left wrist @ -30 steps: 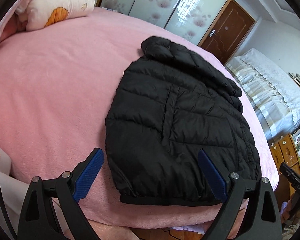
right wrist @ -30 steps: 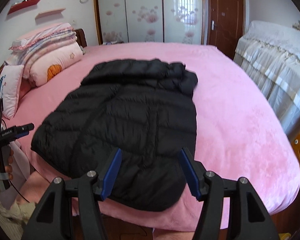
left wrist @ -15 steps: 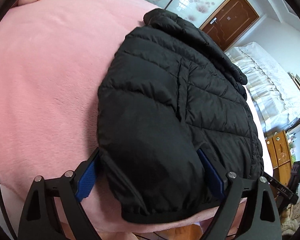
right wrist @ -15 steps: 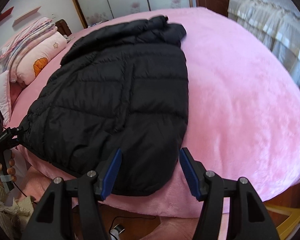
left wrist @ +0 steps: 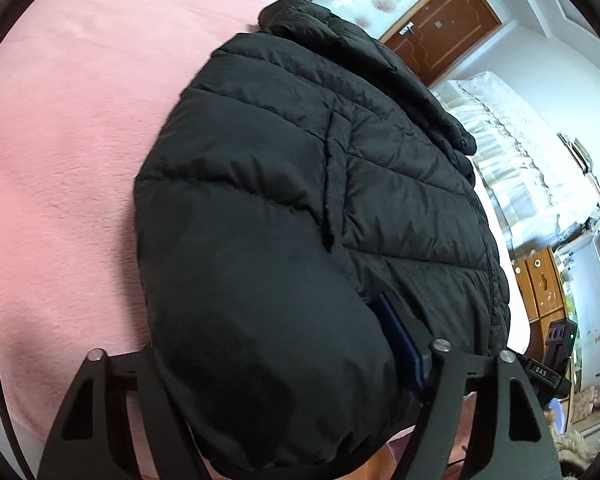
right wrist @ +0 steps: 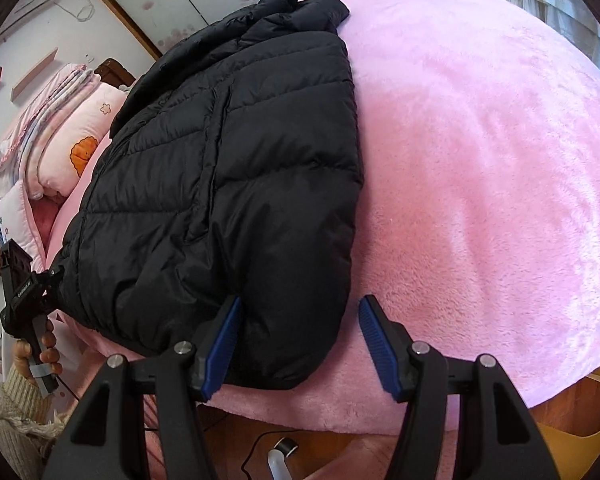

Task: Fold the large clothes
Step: 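Lift the hem with the left tool and fold it toward the collar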

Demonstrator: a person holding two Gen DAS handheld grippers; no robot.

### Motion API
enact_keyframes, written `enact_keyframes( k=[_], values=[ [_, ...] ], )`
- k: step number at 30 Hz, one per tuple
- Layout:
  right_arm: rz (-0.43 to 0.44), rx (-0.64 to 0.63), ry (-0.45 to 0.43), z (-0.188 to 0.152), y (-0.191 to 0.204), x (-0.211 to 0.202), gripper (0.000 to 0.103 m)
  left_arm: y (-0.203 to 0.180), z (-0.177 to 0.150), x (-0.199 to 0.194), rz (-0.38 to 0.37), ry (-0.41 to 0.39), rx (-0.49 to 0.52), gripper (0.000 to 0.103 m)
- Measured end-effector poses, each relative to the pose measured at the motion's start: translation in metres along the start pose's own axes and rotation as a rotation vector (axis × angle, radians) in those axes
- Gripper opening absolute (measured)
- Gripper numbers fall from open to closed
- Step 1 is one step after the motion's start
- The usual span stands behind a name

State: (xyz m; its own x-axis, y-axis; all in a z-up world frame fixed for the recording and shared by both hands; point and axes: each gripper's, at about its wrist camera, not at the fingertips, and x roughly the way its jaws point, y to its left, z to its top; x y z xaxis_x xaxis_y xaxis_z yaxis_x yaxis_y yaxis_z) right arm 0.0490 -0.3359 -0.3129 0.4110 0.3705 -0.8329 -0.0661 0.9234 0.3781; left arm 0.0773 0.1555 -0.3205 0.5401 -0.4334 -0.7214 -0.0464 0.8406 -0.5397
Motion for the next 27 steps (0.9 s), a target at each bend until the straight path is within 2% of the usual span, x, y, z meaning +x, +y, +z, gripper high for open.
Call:
enact_keyframes(
  k=[4, 6, 10, 12, 15, 19, 24, 27],
  values=[
    [0.022, 0.009, 0.005, -0.003, -0.003, 0.003, 0.062, 0.003, 0.001, 0.002, -0.026, 0.011, -0.016, 0.060],
    [0.031, 0.003, 0.011, -0.004, -0.005, 0.002, 0.063, 0.008, 0.000, 0.001, -0.047, 0.014, -0.028, 0.051],
    [0.043, -0.021, 0.015, -0.007, -0.001, 0.002, 0.063, 0.012, 0.001, 0.001, -0.072, 0.022, -0.051, 0.043],
    [0.054, -0.026, 0.017, -0.008, -0.001, 0.000, 0.063, 0.013, 0.001, 0.001, -0.086, 0.025, -0.056, 0.035],
    [0.073, -0.027, 0.026, -0.005, 0.000, 0.005, 0.063, 0.013, 0.000, 0.002, -0.103, 0.022, -0.070, 0.030],
    [0.065, -0.014, 0.027, -0.003, -0.001, 0.009, 0.063, 0.018, -0.001, 0.002, -0.099, 0.018, -0.110, 0.030],
    [0.018, -0.032, 0.031, -0.004, 0.005, 0.011, 0.064, 0.012, -0.001, -0.004, -0.022, 0.005, -0.078, 0.046],
    [0.022, -0.021, 0.031, -0.003, 0.005, 0.013, 0.068, 0.019, -0.001, -0.003, -0.028, 0.006, -0.108, 0.048]
  ],
)
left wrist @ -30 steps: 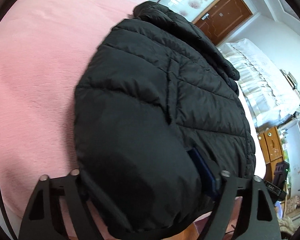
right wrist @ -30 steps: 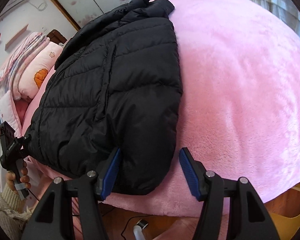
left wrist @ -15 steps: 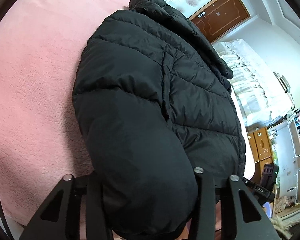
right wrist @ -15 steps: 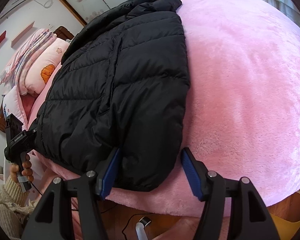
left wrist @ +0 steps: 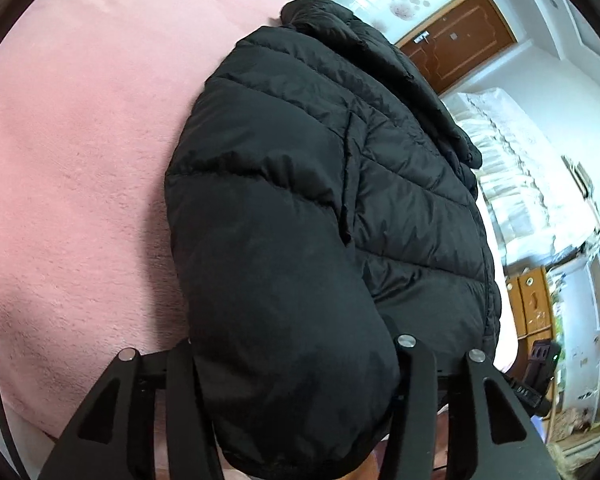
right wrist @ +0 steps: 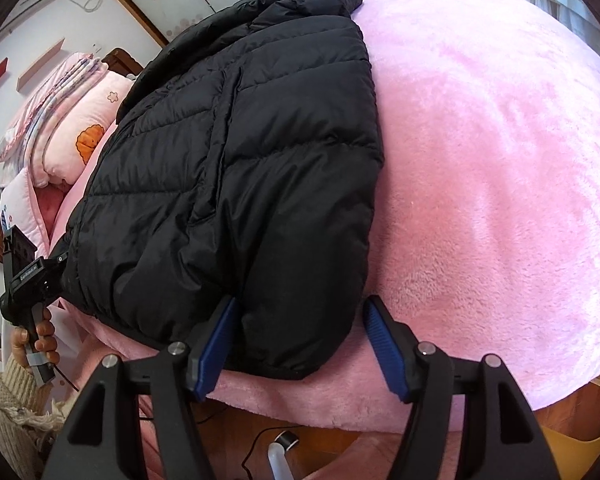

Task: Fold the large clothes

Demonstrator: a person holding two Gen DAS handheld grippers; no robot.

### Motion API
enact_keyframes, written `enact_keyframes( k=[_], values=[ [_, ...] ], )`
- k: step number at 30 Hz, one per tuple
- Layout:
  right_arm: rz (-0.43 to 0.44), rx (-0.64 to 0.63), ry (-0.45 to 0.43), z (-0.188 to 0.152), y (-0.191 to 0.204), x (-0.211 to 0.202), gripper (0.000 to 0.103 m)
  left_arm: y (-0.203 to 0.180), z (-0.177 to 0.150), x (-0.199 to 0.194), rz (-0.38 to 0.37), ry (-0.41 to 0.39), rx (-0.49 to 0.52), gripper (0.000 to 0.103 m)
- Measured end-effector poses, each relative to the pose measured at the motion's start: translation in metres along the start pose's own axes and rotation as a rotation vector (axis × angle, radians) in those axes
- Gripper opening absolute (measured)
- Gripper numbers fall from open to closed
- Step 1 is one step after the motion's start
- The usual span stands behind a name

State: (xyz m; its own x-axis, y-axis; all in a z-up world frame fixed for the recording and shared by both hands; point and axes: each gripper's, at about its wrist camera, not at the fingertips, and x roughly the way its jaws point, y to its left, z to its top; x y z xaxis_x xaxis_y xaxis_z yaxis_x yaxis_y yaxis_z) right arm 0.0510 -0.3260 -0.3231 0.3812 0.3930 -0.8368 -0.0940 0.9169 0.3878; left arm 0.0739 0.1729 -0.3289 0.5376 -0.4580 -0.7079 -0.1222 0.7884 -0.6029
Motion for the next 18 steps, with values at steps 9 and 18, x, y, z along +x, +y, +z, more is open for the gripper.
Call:
enact_keyframes(
  k=[9, 18],
  values=[
    [0.011, -0.072, 0.013, 0.007, 0.017, 0.004, 0.012, -0.021, 0.002, -0.004, 0.053, -0.004, 0.036, 0.012],
    [0.053, -0.139, -0.109, 0.019, 0.034, -0.059, 0.004, -0.057, 0.003, -0.055, 0.034, -0.067, 0.068, 0.010]
  ],
)
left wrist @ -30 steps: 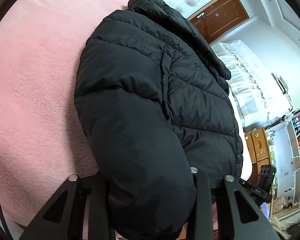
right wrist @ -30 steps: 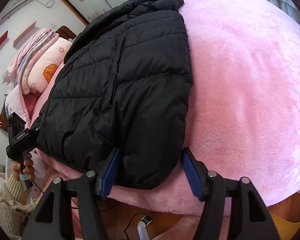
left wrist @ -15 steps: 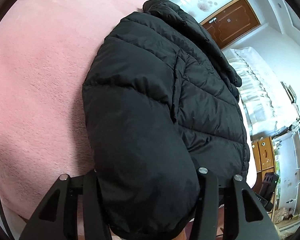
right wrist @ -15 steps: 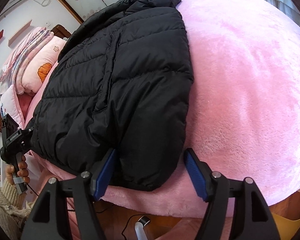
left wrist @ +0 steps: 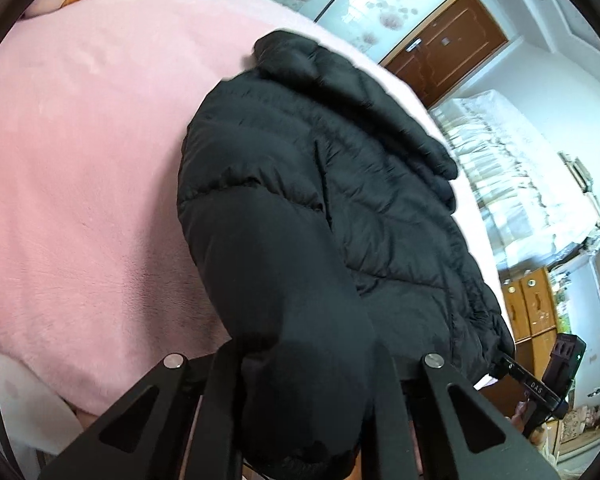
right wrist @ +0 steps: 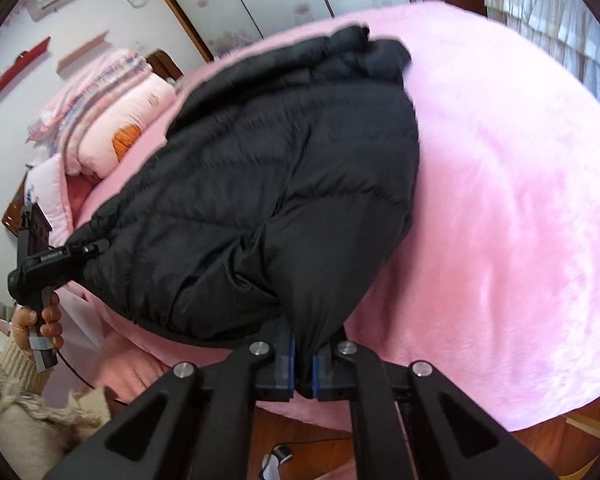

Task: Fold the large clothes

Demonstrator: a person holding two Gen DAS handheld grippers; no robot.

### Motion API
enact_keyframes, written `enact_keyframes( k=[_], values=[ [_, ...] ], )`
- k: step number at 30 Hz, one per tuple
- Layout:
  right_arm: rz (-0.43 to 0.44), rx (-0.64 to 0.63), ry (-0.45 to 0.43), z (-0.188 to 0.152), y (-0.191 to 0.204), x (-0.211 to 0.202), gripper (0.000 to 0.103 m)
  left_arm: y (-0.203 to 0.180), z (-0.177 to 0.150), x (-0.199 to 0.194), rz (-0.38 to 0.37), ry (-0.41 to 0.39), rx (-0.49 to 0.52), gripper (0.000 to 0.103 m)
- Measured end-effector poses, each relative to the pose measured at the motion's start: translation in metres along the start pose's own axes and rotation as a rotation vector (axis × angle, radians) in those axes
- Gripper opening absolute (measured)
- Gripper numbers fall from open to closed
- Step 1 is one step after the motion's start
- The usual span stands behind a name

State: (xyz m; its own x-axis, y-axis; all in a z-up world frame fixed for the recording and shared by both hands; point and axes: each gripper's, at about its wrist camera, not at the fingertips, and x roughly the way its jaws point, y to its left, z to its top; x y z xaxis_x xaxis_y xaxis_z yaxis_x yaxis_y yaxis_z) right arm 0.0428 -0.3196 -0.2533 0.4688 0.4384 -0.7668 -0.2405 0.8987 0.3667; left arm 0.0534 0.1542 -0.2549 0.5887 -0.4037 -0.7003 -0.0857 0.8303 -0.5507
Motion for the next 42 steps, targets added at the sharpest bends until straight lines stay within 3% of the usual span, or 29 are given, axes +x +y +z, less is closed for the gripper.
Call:
enact_keyframes(
  k=[11, 17, 22, 28, 34, 42],
  values=[
    [-0.017, -0.053, -0.055, 0.003, 0.008, -0.077, 0.004, -0.027, -0.022, -0.054, -0.018, 0.035, 0.064, 0.010],
    [0.031, -0.033, -0.073, 0.015, 0.007, -0.097, 0.004, -0.032, -0.005, -0.067, -0.046, 0.026, 0.036, 0.010],
    [0.065, -0.012, -0.125, 0.041, 0.007, -0.107, 0.004, -0.050, 0.040, -0.076, -0.094, -0.029, 0.037, 0.010],
    [0.084, -0.027, -0.218, 0.108, 0.014, -0.109, 0.004, -0.070, 0.115, -0.066, -0.137, -0.094, 0.017, 0.011],
    [0.069, -0.001, -0.280, 0.193, 0.005, -0.081, 0.004, -0.084, 0.198, -0.012, -0.097, -0.122, 0.022, 0.011],
    [0.016, 0.100, -0.267, 0.295, -0.029, 0.006, 0.004, -0.078, 0.295, 0.099, -0.003, -0.079, -0.025, 0.012]
  ],
)
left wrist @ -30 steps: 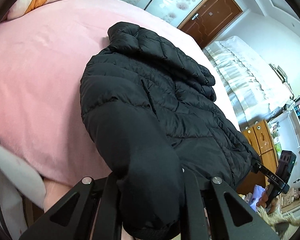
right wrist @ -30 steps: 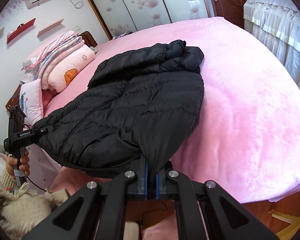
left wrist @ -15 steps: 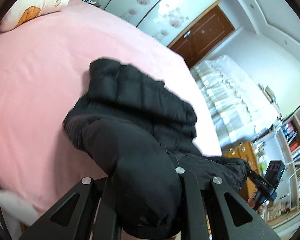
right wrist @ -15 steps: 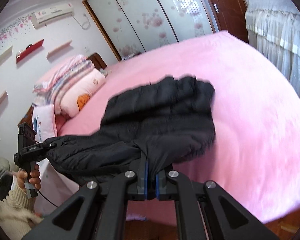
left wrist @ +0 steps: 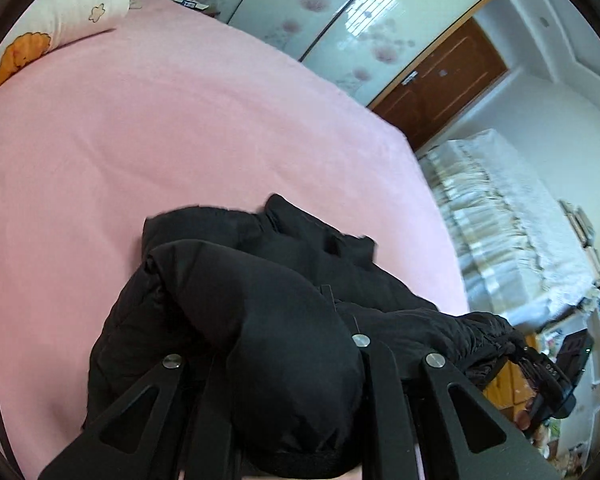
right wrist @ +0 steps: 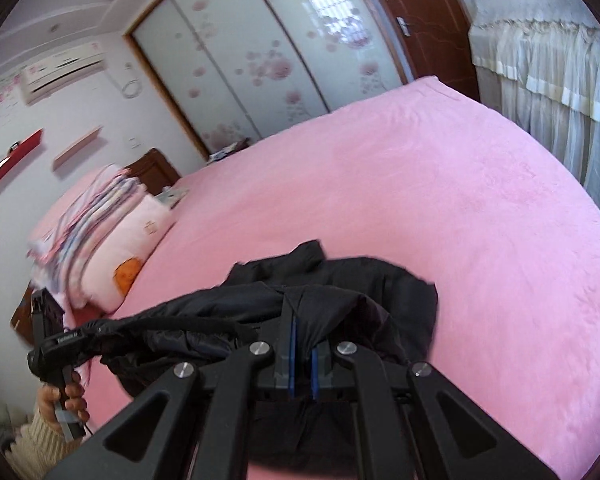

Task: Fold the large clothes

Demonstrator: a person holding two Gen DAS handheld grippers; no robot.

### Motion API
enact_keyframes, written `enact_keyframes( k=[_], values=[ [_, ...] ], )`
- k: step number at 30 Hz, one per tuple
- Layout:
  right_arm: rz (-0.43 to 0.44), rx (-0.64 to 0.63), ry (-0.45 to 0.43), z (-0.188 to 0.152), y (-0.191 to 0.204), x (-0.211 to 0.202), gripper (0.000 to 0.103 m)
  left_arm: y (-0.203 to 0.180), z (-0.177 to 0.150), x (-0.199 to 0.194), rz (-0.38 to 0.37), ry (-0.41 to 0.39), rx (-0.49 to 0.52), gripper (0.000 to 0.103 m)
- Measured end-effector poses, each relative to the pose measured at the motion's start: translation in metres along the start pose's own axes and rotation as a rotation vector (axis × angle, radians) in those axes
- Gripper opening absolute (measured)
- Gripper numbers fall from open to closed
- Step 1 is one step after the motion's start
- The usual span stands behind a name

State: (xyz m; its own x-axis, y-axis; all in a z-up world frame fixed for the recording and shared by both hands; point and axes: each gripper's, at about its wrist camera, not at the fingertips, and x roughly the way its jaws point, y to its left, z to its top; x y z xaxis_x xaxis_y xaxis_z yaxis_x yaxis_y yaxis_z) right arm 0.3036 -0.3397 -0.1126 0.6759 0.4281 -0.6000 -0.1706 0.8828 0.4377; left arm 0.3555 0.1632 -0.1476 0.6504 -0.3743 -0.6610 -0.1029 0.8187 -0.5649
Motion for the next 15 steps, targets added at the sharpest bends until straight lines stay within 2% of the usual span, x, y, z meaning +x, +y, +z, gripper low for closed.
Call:
enact_keyframes(
  k=[3, 7, 10, 11, 12, 15],
  values=[
    [-0.039, 0.025, 0.021, 0.016, -0.013, 0.037, 0.004, 0.004, 0.015, 0.038, 0.035, 0.018, -0.012, 0.015],
    [-0.070, 0.097, 0.073, 0.020, -0.036, 0.082, 0.005, 0.012, 0.025, 0.084, 0.053, 0.074, -0.035, 0.025],
    [-0.084, 0.125, 0.108, 0.017, -0.047, 0.103, 0.008, 0.014, 0.024, 0.095, 0.034, 0.110, -0.024, 0.036],
    [-0.090, 0.122, 0.116, 0.015, -0.047, 0.106, 0.008, 0.013, 0.023, 0.095, 0.015, 0.117, -0.018, 0.044],
    [-0.092, 0.115, 0.122, 0.014, -0.047, 0.107, 0.012, 0.013, 0.022, 0.094, -0.001, 0.123, -0.012, 0.053],
    [-0.096, 0.081, 0.142, 0.014, -0.040, 0.108, 0.029, 0.010, 0.021, 0.085, -0.031, 0.147, 0.005, 0.068]
  ],
)
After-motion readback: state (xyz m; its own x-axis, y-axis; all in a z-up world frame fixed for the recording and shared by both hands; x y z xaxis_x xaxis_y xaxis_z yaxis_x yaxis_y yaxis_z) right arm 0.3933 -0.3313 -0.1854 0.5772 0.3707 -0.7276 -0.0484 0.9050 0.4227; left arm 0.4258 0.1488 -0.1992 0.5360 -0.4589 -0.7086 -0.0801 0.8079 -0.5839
